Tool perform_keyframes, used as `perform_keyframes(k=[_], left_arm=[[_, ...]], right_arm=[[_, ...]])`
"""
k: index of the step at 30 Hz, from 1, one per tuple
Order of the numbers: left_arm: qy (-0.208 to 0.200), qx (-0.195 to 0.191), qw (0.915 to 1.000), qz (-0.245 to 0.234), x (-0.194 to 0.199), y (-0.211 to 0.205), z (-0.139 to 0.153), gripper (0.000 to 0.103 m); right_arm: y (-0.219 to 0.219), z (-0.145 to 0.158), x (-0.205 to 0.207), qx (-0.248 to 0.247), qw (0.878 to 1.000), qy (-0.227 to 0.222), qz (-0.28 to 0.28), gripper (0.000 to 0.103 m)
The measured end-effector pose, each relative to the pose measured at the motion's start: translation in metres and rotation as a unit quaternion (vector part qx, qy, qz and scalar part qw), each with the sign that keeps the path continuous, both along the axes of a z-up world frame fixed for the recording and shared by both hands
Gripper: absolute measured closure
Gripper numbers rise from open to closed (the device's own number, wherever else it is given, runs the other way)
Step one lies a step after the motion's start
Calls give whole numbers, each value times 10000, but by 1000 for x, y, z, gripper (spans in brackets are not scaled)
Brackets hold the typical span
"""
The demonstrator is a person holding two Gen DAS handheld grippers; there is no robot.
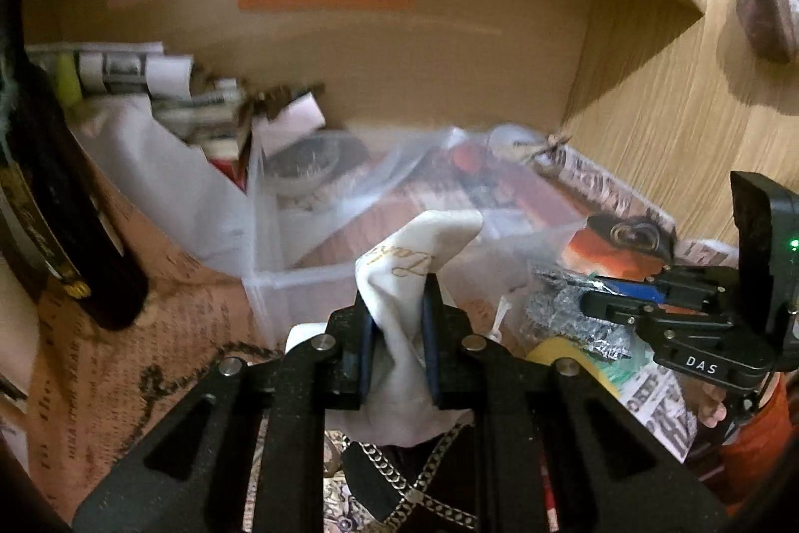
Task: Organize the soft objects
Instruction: 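Grasp the white face mask with the left tool while the right tool grasps the grey glove, then lower both held items into the clear plastic box and open both tools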
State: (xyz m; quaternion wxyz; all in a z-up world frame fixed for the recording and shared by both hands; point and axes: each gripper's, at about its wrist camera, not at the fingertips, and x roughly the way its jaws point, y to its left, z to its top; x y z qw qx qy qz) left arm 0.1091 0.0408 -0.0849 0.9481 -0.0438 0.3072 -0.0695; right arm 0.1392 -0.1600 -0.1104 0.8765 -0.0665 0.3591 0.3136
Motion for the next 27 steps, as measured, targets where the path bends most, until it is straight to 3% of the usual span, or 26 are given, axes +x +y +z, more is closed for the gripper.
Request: perform_keyframes(k=[8,15,21,27], left_arm=[[-540,-61,9984,172,-4,9,38,87],[-773,-30,9965,305,8,14,59,87],[-809,62,9961,355,29,9,66,87],[-580,119,9974,417,58,7,58,87]], right_arm=[[-2,39,-7,421,9958,-808,-120,89],[-1,72,1,745,9879,-1339,-240,89],[9,82,20,789,9845,-1527,-357,89],[22,77,47,677,9868,-1416,-387,89]])
